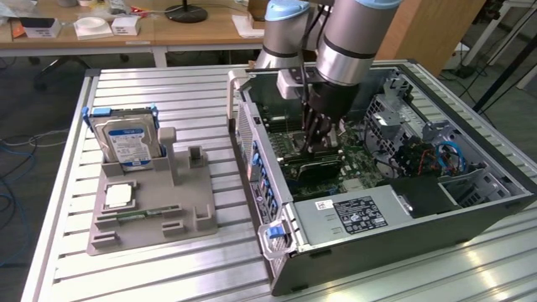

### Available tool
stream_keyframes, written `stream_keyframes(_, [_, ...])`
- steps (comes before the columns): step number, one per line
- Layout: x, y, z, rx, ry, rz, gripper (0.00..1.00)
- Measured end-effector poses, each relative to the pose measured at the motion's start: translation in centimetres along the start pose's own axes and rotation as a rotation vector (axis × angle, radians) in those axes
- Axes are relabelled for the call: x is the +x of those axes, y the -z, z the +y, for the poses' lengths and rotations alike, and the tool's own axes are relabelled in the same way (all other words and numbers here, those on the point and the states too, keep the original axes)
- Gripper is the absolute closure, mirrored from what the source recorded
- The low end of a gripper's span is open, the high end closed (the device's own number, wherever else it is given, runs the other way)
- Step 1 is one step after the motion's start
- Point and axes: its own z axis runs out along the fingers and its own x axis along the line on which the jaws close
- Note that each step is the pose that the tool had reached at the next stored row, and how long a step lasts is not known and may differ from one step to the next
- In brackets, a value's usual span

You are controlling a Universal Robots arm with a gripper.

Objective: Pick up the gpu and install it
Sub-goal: 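Press down on the gpu until it lock into place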

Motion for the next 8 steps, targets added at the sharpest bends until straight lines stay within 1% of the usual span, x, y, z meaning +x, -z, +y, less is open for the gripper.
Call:
stream_keyframes(2, [0.73,-0.19,-0.05,0.0029,0.0,0.0,0.89])
stream_keyframes(3, [0.92,-0.33,-0.07,0.0036,0.0,-0.0002,0.89])
stream_keyframes(8, [0.98,-1.01,-0.28,0.0086,0.004,0.0006,0.89])
